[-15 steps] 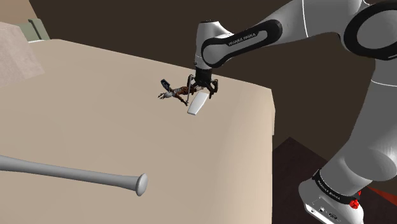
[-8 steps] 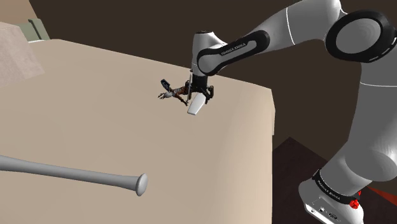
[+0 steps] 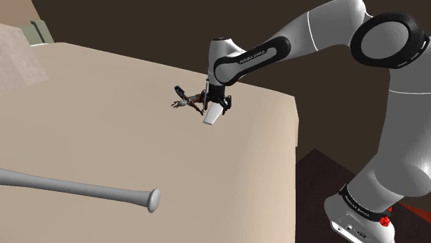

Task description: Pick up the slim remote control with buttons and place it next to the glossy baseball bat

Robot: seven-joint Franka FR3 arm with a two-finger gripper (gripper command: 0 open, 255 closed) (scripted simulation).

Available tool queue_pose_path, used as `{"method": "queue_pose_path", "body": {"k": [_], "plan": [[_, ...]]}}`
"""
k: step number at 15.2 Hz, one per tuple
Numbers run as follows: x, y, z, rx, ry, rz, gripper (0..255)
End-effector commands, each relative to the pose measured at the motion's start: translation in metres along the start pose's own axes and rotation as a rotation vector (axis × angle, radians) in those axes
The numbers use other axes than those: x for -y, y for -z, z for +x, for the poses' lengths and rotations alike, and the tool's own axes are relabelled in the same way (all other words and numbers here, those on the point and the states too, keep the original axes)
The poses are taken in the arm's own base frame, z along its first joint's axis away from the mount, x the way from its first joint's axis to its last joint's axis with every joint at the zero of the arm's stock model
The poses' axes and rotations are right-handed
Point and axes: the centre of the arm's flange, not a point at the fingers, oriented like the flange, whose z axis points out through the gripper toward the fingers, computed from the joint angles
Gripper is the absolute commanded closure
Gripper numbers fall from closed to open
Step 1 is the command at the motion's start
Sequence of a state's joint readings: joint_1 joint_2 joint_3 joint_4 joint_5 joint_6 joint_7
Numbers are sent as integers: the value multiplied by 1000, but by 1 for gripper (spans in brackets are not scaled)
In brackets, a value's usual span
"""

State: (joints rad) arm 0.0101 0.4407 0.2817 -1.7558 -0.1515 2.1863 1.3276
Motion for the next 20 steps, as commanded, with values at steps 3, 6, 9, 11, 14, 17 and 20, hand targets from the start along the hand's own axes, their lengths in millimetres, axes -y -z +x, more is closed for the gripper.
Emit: {"method": "queue_pose_path", "body": {"k": [3,6,9,11,14,17,20], "plan": [[0,0,0,0,0,0,255],[0,0,0,0,0,0,255],[0,0,0,0,0,0,255],[0,0,0,0,0,0,255],[0,16,0,0,0,0,255],[0,32,0,0,0,0,255],[0,47,0,0,0,0,255]]}}
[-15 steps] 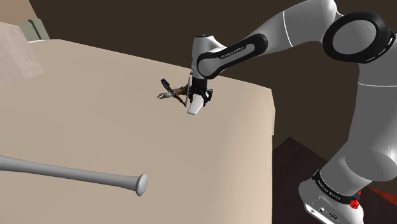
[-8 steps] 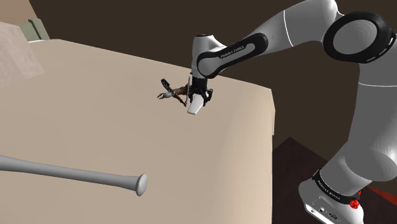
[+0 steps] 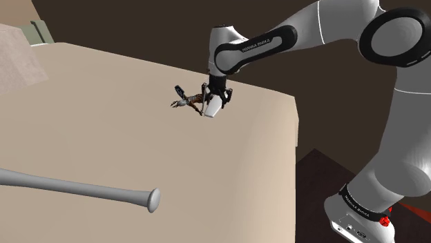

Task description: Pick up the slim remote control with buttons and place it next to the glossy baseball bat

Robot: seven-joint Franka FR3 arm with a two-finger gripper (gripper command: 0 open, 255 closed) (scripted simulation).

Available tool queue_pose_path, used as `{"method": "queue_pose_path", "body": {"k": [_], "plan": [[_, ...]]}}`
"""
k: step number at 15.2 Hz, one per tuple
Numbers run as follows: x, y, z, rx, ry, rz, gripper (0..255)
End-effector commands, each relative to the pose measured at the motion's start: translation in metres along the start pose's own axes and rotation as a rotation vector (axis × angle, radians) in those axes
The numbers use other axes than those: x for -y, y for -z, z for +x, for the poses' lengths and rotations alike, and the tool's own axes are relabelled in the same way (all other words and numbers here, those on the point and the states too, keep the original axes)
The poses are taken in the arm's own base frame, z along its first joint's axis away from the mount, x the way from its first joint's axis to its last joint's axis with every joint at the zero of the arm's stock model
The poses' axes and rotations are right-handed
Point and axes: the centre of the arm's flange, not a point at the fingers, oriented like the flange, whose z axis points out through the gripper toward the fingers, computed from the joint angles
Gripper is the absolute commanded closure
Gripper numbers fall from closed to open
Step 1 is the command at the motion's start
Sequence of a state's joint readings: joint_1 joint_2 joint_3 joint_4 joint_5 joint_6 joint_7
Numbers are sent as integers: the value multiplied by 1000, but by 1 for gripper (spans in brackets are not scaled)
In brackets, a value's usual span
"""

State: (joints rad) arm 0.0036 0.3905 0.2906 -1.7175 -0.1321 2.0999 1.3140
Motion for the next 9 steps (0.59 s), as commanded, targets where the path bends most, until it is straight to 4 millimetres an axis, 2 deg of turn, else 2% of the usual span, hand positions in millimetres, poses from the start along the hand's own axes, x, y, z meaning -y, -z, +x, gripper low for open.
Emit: {"method": "queue_pose_path", "body": {"k": [1,9], "plan": [[1,11,0,0,0,0,255],[1,53,0,0,0,0,255]]}}
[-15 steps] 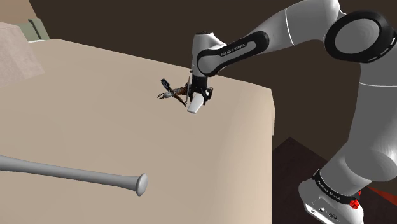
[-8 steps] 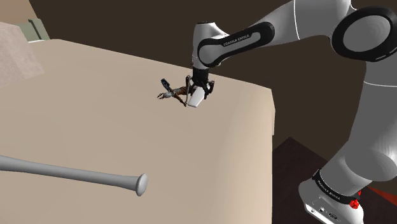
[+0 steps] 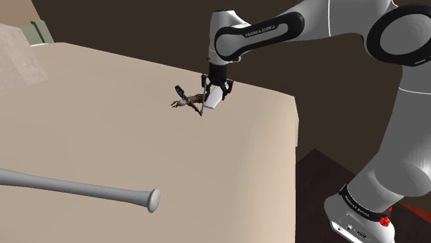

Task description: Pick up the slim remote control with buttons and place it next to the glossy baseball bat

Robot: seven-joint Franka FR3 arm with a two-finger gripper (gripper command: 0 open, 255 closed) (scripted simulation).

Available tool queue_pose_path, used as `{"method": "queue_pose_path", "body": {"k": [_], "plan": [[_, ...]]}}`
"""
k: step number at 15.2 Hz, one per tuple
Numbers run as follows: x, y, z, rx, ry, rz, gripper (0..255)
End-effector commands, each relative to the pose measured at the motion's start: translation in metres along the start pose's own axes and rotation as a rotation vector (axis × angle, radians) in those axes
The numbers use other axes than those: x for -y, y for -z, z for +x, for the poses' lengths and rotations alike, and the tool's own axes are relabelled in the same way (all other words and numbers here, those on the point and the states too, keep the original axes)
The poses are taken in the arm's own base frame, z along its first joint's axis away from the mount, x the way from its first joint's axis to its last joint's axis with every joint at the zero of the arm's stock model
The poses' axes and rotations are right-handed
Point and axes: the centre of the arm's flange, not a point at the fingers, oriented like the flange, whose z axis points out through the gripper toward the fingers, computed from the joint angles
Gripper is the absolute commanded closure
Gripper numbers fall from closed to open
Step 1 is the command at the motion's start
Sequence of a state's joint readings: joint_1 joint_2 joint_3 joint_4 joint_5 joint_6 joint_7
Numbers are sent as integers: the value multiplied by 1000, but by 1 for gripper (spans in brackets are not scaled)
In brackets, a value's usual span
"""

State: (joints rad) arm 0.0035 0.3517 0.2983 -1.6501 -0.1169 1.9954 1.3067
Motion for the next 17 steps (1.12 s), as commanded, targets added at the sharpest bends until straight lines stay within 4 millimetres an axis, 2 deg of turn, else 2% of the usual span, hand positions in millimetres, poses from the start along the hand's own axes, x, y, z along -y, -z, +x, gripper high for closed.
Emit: {"method": "queue_pose_path", "body": {"k": [1,10,17], "plan": [[0,11,1,0,0,0,255],[0,55,2,0,0,0,255],[22,57,-88,0,0,0,255]]}}
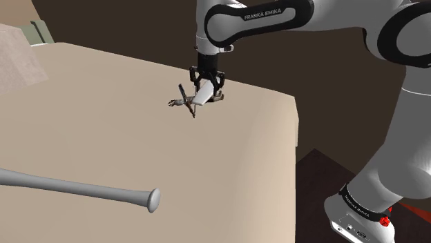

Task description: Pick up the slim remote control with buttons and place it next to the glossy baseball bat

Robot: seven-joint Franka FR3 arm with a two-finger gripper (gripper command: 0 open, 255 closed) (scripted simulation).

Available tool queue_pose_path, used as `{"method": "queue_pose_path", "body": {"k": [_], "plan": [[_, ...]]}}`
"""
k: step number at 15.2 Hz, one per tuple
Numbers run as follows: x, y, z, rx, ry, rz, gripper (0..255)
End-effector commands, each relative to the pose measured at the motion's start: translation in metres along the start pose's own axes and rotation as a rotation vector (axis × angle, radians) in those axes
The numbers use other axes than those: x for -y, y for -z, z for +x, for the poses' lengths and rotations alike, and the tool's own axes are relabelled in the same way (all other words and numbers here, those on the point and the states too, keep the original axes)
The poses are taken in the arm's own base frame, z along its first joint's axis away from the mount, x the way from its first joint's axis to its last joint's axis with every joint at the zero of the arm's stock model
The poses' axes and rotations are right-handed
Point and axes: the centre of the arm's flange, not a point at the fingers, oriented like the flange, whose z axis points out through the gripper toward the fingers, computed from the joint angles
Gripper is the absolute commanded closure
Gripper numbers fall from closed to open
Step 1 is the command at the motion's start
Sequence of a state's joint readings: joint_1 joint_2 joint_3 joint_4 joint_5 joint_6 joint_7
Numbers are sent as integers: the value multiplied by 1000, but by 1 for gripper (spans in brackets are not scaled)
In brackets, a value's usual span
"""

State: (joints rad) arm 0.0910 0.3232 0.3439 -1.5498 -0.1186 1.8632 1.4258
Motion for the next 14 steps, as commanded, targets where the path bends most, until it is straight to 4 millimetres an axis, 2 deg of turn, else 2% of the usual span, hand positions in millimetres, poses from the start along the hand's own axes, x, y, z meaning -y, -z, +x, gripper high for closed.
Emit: {"method": "queue_pose_path", "body": {"k": [1,14], "plan": [[5,0,-25,0,-1,0,255],[46,2,-191,0,-1,0,255]]}}
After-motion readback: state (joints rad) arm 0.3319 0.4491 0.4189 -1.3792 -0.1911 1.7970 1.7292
